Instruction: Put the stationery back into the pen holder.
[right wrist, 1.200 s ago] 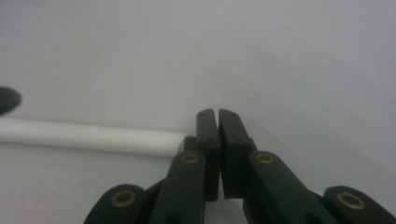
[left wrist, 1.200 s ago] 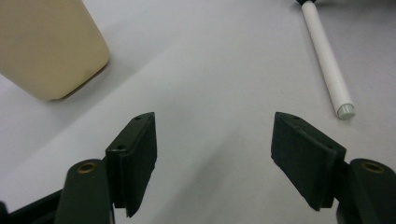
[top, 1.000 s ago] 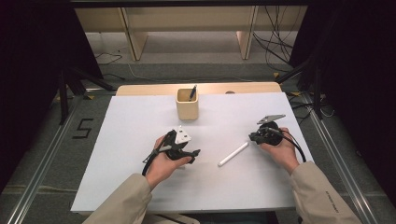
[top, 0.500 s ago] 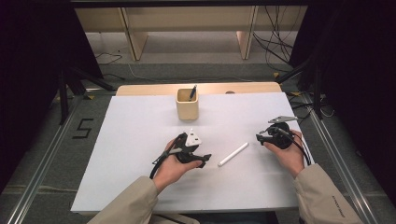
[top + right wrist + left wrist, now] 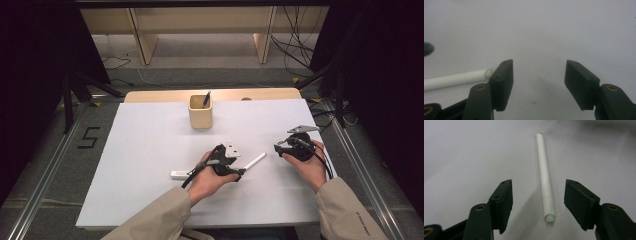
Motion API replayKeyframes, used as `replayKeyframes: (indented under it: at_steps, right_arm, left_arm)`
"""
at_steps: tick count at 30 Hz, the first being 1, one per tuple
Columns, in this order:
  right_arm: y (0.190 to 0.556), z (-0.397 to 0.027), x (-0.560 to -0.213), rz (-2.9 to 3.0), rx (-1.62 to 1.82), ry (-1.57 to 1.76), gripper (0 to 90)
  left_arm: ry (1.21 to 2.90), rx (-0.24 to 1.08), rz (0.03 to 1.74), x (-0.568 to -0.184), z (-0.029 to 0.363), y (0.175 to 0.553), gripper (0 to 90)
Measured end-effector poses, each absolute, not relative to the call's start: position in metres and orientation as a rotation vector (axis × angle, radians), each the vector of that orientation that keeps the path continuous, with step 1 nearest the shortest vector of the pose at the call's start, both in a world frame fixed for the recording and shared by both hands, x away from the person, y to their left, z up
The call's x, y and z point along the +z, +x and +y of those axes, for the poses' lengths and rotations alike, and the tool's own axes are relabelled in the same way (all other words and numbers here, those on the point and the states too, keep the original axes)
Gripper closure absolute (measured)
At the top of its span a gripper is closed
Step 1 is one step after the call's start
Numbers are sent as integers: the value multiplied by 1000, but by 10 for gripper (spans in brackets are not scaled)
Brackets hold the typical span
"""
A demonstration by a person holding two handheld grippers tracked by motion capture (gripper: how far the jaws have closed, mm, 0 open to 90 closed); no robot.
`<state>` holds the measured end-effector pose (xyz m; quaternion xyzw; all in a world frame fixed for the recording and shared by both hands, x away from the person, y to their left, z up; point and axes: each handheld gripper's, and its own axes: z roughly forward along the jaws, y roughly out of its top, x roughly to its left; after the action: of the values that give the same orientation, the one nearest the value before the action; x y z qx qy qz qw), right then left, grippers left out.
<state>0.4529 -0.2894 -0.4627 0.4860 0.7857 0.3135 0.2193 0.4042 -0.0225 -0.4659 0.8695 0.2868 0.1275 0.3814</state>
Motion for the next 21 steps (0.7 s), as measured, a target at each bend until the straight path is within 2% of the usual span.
replayKeyframes:
  at_steps: [8,21]
  right_arm:
    - [453,-289,-462,2171,877,1341,406]
    - [453,-288,-463,2174,884,1339,406]
  left_arm:
    - [2222,333,800,-473,-39,405,502]
    - [2237,321,807,-483,-49,408,577]
